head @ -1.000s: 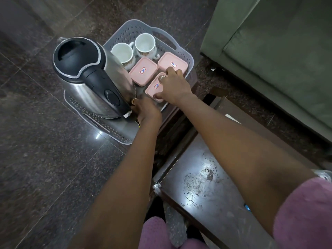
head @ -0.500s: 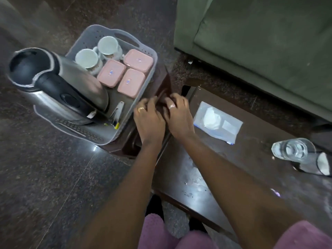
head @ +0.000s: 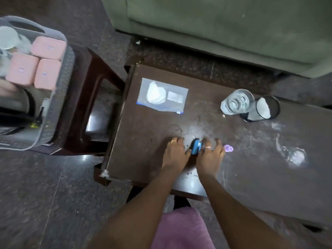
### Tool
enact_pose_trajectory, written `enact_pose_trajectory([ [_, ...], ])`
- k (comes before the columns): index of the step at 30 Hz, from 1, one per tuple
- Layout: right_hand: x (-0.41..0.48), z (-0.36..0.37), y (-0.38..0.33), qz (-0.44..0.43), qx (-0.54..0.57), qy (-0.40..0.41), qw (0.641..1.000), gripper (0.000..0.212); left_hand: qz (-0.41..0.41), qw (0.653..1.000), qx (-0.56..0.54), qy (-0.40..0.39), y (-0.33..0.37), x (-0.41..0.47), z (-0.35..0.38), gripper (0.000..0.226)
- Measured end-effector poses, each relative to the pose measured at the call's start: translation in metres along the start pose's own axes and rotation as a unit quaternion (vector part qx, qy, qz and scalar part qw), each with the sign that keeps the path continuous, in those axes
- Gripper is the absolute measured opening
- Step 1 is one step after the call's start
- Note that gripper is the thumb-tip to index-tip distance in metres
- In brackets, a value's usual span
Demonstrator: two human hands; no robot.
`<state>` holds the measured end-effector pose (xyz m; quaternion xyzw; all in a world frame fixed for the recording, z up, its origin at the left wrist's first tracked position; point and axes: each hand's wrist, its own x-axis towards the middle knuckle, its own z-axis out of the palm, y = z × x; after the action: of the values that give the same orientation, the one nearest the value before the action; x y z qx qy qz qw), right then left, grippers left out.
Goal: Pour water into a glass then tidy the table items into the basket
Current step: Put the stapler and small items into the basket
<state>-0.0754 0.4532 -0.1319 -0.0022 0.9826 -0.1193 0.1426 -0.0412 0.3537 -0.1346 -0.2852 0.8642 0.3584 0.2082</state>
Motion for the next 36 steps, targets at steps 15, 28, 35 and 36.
enact_pose_trajectory([
  [15,0.050,-0.015,0.069,0.034,-0.065,-0.095,0.993,0.036,-0.077,0.997,0.025,0.012,0.061,0.025,0.043,0.045],
  [28,0.048,-0.009,-0.087,-0.145,0.115,-0.093,0.978,0.018,-0.115,0.951,-0.196,0.208,-0.001,0.031,-0.082,0.034],
  [35,0.023,-0.025,-0.263,-0.307,0.233,-0.096,0.918,0.018,-0.175,0.848,-0.207,0.455,-0.097,0.021,-0.238,0.037],
  [36,0.017,-0.026,-0.286,-0.327,0.245,-0.090,0.908,0.018,-0.187,0.834,-0.204,0.477,-0.112,0.019,-0.256,0.037],
])
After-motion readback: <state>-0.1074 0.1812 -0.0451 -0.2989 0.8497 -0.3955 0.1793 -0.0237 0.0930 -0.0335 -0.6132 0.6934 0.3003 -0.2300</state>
